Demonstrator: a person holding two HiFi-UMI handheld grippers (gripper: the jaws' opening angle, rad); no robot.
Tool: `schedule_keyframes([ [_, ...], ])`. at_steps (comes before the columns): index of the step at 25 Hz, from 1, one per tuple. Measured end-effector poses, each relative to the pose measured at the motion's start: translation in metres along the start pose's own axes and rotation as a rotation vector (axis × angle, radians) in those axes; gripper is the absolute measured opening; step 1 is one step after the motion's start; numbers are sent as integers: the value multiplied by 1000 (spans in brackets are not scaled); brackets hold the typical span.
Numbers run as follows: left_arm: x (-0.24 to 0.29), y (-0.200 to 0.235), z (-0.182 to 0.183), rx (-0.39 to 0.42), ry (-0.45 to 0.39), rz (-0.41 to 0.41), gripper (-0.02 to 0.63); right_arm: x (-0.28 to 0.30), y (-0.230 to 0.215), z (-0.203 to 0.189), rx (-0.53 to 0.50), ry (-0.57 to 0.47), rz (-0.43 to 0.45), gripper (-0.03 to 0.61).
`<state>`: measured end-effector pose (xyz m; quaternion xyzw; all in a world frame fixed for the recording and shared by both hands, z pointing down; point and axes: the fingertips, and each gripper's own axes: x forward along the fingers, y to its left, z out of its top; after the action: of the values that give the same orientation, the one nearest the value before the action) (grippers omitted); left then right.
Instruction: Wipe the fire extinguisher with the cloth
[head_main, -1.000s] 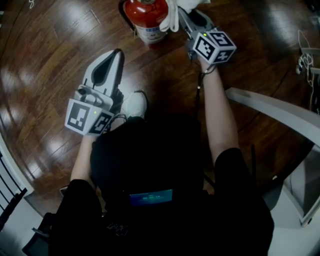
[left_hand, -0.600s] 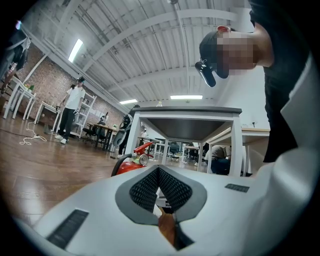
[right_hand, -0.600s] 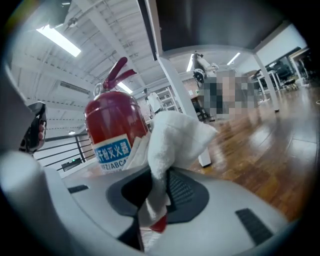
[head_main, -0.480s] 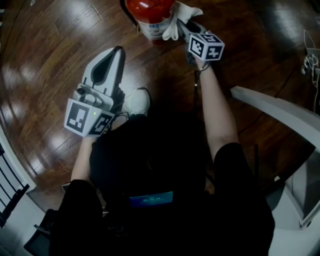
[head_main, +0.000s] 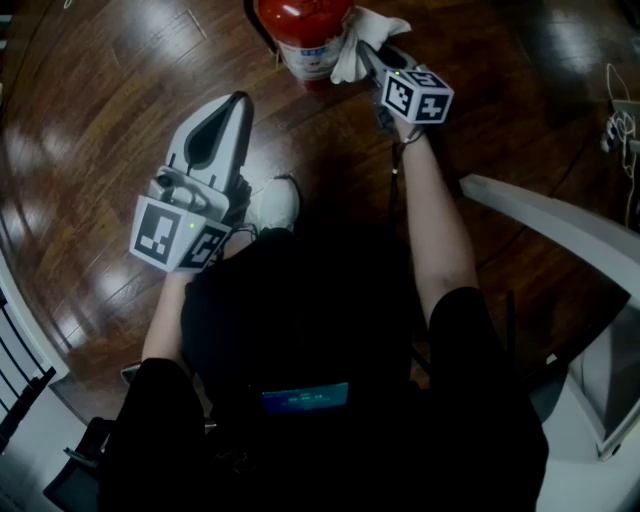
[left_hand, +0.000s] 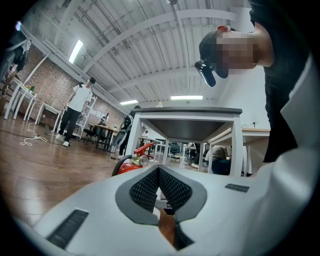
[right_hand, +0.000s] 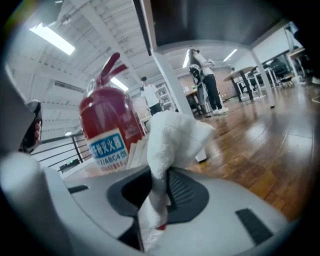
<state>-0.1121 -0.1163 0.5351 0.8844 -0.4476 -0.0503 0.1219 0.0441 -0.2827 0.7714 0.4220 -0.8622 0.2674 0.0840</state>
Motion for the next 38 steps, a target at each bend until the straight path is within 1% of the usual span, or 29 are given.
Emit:
schedule_keyframes([
  [3,0,-3,0,5,0,-2,-2,-19,-6,40,29,-110,1,94],
  [5,0,-6,1,8,0,-6,-2,-36,-9,73,33,-191,4,94],
  [8,-2,-6,0,7,-1,-3,-2,-62,-6,127,43,-337,20,94],
  [10,-4,-5,-1,7,-1,-1,-2,-77,5,161,21,-441,24,94],
  [12,-7,-5,-2,5,3,3,-2,-88,24,186,-23,-522,35,94],
  [15,-10,-7,-3,2,11,8,-2,-93,59,204,-77,-566,80,95],
  [18,-8,-5,-1,7,14,9,-2,-79,79,206,-106,-547,122,94],
  [21,-9,-2,-1,8,15,10,-2,-62,76,192,-101,-490,138,94],
  [27,-8,2,-3,3,17,13,-2,-29,55,151,-128,-336,112,94],
  [30,-8,3,-4,2,21,16,-2,-4,40,120,-127,-248,94,94],
  [33,-10,4,-4,-1,24,15,-2,14,22,81,-65,-161,90,92],
  [36,-10,5,-5,-7,26,15,-2,24,5,38,57,-103,90,93],
  [38,-9,3,-5,-6,28,10,-2,25,-2,11,110,-60,71,92],
])
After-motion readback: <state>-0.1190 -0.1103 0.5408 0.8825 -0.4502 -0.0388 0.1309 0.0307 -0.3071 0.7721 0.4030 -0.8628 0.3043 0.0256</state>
